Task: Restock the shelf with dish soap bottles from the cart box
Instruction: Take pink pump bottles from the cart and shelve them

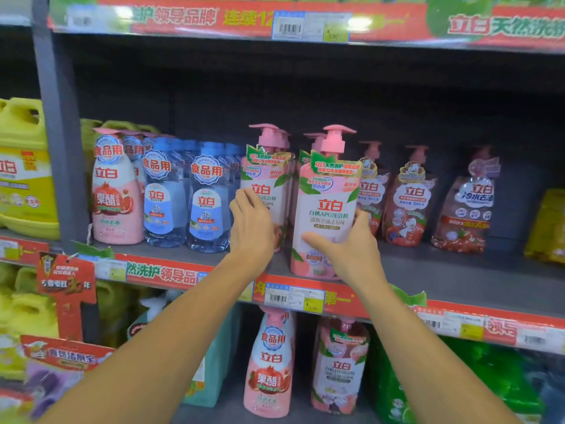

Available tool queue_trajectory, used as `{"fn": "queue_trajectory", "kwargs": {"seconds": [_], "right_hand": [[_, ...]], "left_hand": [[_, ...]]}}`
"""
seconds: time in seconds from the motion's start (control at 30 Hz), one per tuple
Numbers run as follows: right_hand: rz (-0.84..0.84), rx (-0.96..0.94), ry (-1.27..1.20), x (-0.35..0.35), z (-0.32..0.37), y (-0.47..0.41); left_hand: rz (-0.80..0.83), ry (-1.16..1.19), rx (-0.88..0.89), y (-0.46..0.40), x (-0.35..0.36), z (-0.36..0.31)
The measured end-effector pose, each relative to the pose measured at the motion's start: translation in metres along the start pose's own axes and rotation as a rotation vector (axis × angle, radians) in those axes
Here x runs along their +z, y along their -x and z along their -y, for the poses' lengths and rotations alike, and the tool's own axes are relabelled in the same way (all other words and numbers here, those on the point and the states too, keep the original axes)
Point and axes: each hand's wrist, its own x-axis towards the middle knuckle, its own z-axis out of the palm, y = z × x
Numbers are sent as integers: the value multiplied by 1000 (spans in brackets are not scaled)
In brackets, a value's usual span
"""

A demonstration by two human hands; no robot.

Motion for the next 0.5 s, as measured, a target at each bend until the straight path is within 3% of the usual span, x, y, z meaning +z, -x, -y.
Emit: {"fn": "queue_trajectory", "kwargs": {"seconds": [0.5], "right_hand": [[-46, 4, -4, 10, 0, -2]], "left_hand": [[-22, 32, 46, -11, 15, 8]]}}
